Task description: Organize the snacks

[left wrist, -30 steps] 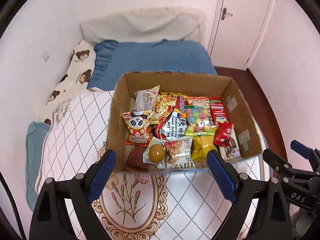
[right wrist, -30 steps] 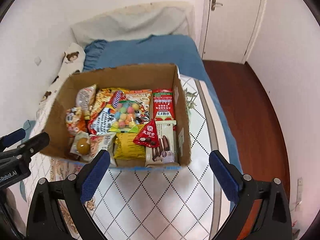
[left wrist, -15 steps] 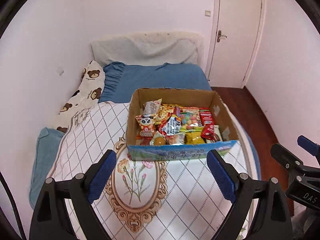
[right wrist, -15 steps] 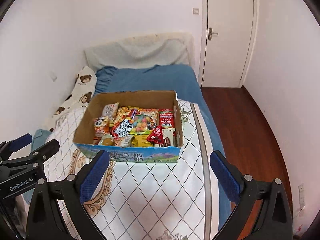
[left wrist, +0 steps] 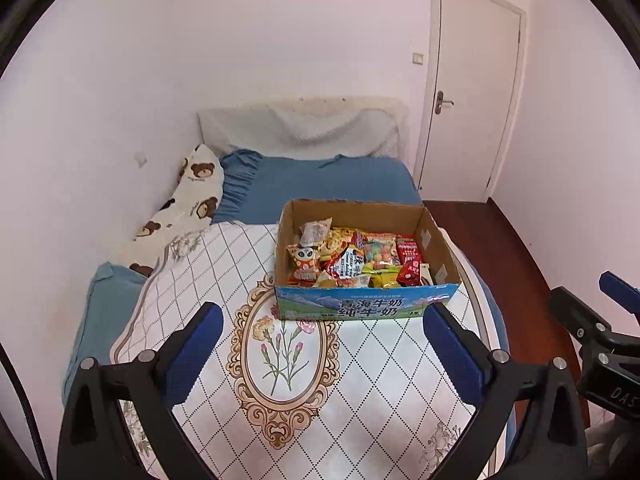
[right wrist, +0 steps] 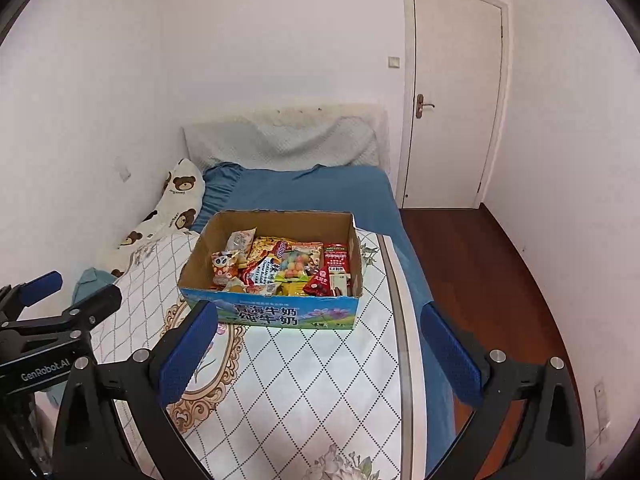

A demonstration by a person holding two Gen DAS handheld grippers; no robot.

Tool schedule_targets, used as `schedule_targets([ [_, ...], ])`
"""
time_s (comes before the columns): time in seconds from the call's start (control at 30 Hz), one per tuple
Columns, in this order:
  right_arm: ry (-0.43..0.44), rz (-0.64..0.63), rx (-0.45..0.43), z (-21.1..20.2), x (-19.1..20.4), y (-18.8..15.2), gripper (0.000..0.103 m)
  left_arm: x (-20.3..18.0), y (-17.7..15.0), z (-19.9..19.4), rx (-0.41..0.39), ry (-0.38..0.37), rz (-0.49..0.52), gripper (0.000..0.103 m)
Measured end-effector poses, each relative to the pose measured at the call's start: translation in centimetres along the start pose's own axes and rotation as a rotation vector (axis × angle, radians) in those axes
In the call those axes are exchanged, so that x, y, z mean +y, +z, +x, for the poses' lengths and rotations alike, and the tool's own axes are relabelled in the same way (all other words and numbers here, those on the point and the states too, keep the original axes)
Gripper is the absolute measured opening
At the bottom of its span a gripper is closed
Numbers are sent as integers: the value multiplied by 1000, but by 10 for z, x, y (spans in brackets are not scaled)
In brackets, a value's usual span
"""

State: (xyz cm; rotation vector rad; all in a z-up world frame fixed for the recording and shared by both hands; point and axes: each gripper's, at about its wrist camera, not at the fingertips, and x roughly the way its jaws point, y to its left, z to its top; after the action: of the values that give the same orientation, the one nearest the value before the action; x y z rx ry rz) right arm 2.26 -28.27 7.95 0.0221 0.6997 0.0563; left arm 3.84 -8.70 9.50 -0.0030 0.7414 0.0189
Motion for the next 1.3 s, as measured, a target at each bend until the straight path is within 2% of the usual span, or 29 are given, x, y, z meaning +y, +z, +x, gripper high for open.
schedule_targets([
  [0.17,5,-3,-11,-10,0,-2,103,-2,-3,-6,-10,11,4,103],
  [0.37,0,11,-12,-3,-7,-2,103,-3,-5,14,12,28,-7,103],
  [0.77,-41,47,7,55,-19,-3,103,2,1,69,26,84,-36,103],
  [1.03,-62,49,22,96,-17,2,103,-4,5,103,53,106,-3,103],
  [1.3,-71,46,41,121,-15,6,103,-12,8,116,63,104,26,103],
])
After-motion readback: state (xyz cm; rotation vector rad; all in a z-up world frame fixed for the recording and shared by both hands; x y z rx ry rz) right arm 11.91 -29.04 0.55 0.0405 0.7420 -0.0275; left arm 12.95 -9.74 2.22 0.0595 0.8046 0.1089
